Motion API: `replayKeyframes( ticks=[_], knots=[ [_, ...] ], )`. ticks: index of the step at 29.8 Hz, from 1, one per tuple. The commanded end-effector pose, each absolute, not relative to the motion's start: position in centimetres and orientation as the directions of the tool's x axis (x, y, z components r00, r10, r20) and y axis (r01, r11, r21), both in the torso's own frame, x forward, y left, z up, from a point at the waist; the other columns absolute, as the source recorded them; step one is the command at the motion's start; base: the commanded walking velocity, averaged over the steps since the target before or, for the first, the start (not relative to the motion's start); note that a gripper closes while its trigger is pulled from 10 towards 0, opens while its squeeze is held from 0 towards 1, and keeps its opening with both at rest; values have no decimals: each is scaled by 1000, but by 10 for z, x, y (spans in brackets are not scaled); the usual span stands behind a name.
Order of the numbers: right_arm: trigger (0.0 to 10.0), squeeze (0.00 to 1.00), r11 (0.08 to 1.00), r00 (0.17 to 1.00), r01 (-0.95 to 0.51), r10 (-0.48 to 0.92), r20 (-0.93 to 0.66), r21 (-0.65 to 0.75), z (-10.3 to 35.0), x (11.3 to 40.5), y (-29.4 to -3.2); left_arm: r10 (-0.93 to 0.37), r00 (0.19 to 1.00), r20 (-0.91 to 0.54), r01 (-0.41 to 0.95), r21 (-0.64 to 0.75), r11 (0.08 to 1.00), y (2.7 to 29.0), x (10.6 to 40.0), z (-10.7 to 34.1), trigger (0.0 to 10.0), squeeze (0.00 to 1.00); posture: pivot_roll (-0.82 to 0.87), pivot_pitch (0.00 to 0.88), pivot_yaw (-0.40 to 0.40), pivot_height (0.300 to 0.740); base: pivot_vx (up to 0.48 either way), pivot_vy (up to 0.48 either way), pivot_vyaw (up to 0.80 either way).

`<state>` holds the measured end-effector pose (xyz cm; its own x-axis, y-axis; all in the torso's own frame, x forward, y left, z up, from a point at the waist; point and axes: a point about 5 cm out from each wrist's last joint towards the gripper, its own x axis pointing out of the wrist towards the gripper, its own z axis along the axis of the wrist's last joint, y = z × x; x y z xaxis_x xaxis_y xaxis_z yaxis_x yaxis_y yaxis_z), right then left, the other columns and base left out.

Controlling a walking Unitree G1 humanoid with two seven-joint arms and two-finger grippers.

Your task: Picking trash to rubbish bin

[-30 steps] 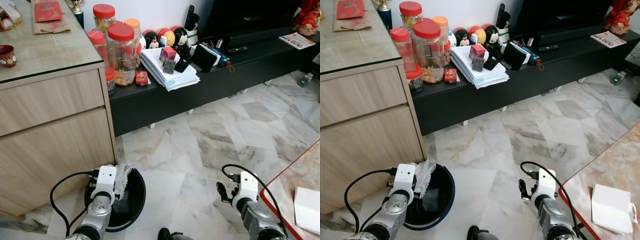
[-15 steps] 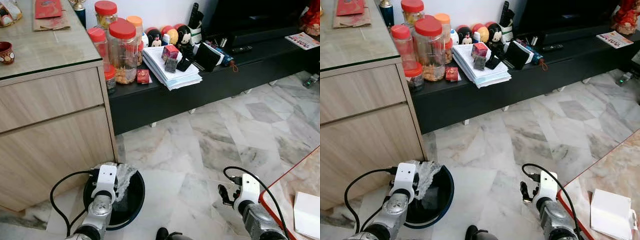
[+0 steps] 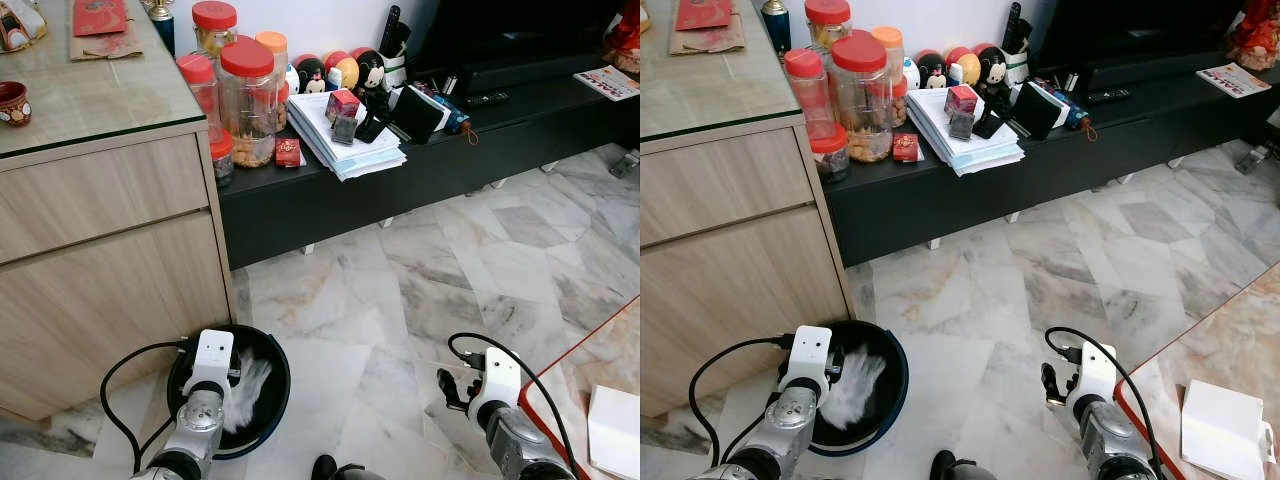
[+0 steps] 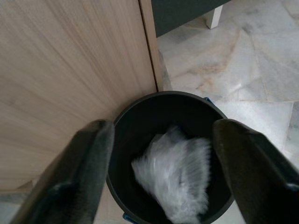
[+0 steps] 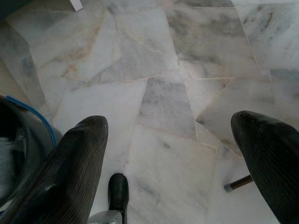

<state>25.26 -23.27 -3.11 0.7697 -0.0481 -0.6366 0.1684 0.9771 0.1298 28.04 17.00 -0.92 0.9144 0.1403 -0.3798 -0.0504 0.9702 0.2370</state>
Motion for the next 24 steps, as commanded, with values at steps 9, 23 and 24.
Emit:
replayKeyframes(
  ticks=[9, 23, 24],
  knots=[
    [10000, 0, 973, 760, 201, -83, -644, 111, -33, 246, -244, 169, 870, -463, -55, 250, 967, 171, 267, -24, 10000, 0, 47, 193, -174, 740, 0, 0, 0],
    [10000, 0, 966, 676, 237, -88, -731, 103, -55, 214, -242, 280, 665, -693, -161, 233, 959, 189, 188, -77, 10000, 0, 54, 188, -174, 740, 0, 0, 0],
    [10000, 0, 965, 669, 242, -90, -738, 102, -57, 212, -243, 280, 654, -702, -160, 234, 959, 189, 184, -79, 10000, 0, 54, 188, -174, 740, 0, 0, 0]
  ],
)
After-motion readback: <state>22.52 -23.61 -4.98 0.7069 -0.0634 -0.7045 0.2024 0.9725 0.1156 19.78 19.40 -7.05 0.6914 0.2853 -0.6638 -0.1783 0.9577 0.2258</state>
